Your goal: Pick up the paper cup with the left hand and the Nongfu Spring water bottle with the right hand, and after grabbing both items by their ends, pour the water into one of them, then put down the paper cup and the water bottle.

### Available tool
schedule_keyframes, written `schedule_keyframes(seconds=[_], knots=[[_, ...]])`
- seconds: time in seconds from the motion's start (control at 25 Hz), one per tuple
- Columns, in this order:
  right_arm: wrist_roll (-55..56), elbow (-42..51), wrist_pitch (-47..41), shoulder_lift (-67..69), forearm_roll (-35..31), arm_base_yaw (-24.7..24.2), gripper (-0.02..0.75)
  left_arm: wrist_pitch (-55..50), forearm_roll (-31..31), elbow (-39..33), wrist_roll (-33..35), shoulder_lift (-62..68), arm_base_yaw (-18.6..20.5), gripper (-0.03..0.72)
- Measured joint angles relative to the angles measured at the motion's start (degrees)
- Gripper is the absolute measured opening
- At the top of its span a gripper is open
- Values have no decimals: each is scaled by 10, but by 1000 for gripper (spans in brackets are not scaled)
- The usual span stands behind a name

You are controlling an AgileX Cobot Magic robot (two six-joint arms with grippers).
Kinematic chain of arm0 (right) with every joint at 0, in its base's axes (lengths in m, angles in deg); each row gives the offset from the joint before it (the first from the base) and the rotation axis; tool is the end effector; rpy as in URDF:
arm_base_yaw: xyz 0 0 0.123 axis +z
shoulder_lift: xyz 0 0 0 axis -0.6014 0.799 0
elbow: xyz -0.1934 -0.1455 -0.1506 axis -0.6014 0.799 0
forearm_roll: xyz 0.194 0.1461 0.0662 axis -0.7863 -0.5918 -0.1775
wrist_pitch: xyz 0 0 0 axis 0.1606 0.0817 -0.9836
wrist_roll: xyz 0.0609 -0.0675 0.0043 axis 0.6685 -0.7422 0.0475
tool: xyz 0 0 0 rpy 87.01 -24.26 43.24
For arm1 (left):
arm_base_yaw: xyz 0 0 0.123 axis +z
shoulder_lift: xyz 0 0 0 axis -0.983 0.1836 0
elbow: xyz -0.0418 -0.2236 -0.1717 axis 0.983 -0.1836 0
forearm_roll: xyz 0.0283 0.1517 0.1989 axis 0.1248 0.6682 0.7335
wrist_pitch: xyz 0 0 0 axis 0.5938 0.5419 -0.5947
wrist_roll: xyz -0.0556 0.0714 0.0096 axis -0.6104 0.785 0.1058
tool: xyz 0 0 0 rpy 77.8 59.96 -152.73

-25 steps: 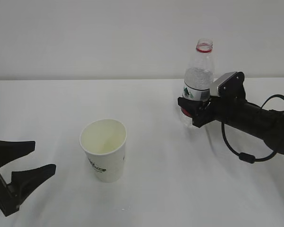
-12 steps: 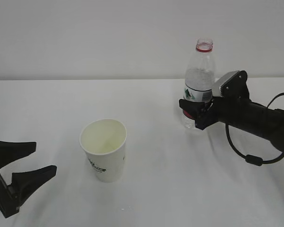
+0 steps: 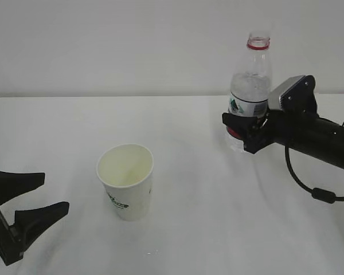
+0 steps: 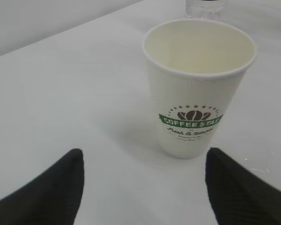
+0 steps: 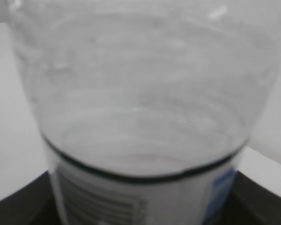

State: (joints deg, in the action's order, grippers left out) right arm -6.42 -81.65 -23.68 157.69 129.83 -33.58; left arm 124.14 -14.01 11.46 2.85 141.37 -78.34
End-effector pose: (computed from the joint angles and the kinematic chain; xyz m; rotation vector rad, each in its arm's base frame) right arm 0.3582 0.0742 0.1184 -0.7139 1.6143 0.3985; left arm 0.1861 -0.0572 0.1234 0.7422 1.7879 -0.5015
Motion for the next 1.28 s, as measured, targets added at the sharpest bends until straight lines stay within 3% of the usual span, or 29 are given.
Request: schedule_keyframes(seconds=[0.56,0.92,1.28], knots=[[1,112,0,-125,-3,0,515,0,-1,0,0,0,0,592],[1,186,0,-209,-13,0,514,0,-1,0,0,21,0,687],[10,199,0,-229,-13,0,514,0,58,45,0,85,0,691]])
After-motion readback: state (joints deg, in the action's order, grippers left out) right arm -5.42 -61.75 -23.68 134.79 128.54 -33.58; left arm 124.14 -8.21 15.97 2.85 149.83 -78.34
